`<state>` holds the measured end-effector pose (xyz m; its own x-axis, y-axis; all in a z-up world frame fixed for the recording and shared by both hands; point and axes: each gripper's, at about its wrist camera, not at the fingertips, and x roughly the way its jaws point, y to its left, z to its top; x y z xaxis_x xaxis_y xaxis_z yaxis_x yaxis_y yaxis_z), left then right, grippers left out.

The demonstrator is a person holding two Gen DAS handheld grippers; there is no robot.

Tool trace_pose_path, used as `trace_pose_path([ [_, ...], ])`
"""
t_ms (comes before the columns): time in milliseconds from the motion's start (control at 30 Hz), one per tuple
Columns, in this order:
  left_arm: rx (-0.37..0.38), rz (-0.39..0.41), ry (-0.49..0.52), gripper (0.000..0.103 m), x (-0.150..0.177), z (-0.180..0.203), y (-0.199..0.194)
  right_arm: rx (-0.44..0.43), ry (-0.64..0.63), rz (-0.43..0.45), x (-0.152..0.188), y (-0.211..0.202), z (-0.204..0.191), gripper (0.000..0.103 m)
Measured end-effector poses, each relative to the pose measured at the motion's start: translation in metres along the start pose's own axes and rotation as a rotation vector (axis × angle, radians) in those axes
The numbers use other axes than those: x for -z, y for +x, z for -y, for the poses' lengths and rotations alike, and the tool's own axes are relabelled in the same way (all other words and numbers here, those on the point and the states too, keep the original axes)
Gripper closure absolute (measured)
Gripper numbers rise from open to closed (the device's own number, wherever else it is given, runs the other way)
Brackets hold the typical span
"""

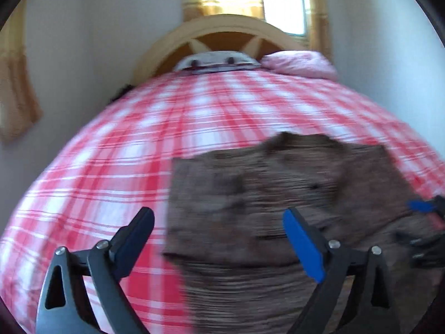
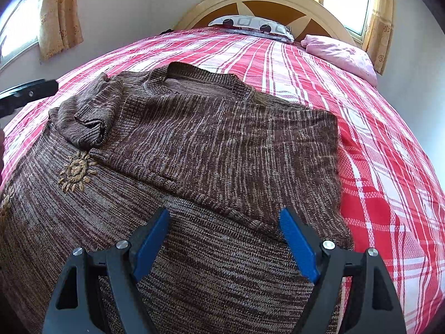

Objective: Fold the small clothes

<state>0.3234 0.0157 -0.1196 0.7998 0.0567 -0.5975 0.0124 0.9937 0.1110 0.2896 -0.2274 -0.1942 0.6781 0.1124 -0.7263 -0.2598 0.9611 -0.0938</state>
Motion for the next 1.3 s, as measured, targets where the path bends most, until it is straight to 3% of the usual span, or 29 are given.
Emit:
trace_pose_path([
  [133,-0.114,-0.144,-0.033,0.007,0.014,-0.034,0.039,0.001,0.005,-0.024,-0.01,-0.012,-0.003,0.021],
  [200,-0.094,-0.216,-0.078,0.007,0.021,-0.043,0.052,0.009,0.022,0.001,-0.023,-0.03,-0.009,0.021],
  [267,-0.062,-0.225,-0.103,0.007,0.021,-0.045,0.054,-0.033,0.011,0.06,-0.042,-0.053,-0.022,0.021],
  [367,-0.035,-0.23,-0.072,0.002,0.026,-0.038,0.056,-0.042,-0.075,0.081,-0.068,-0.058,-0.058,0.021],
  [533,-0.048,-0.213,-0.065,0.0,0.029,-0.033,0.052,-0.053,-0.236,0.022,-0.094,-0.012,-0.129,0.022],
  [600,-0.029,-0.219,-0.089,0.0,0.032,-0.037,0.052,-0.059,-0.276,-0.002,-0.1,0.01,-0.152,0.039],
  [767,0.024,-0.246,-0.146,0.0,0.028,-0.049,0.063,-0.062,-0.336,-0.087,-0.103,0.055,-0.179,0.04],
  [833,0.034,-0.248,-0.154,0.0,0.03,-0.051,0.062,-0.059,-0.338,-0.07,-0.106,0.06,-0.179,0.041],
  [867,0.037,-0.248,-0.157,0.0,0.03,-0.052,0.063,-0.06,-0.32,-0.074,-0.109,0.061,-0.176,0.061],
  [900,0.039,-0.249,-0.158,0.0,0.03,-0.052,0.063,-0.08,-0.277,-0.088,-0.114,0.063,-0.169,0.088],
  [1100,0.042,-0.25,-0.157,0.0,0.031,-0.051,0.063,-0.063,-0.109,-0.005,-0.135,0.046,-0.121,0.09],
  [1200,0.046,-0.248,-0.16,0.0,0.03,-0.052,0.063,-0.034,-0.036,0.007,-0.14,0.045,-0.094,0.09],
  [1300,0.044,-0.246,-0.159,0.0,0.03,-0.053,0.062,-0.075,0.07,-0.027,-0.14,0.056,-0.065,0.09],
])
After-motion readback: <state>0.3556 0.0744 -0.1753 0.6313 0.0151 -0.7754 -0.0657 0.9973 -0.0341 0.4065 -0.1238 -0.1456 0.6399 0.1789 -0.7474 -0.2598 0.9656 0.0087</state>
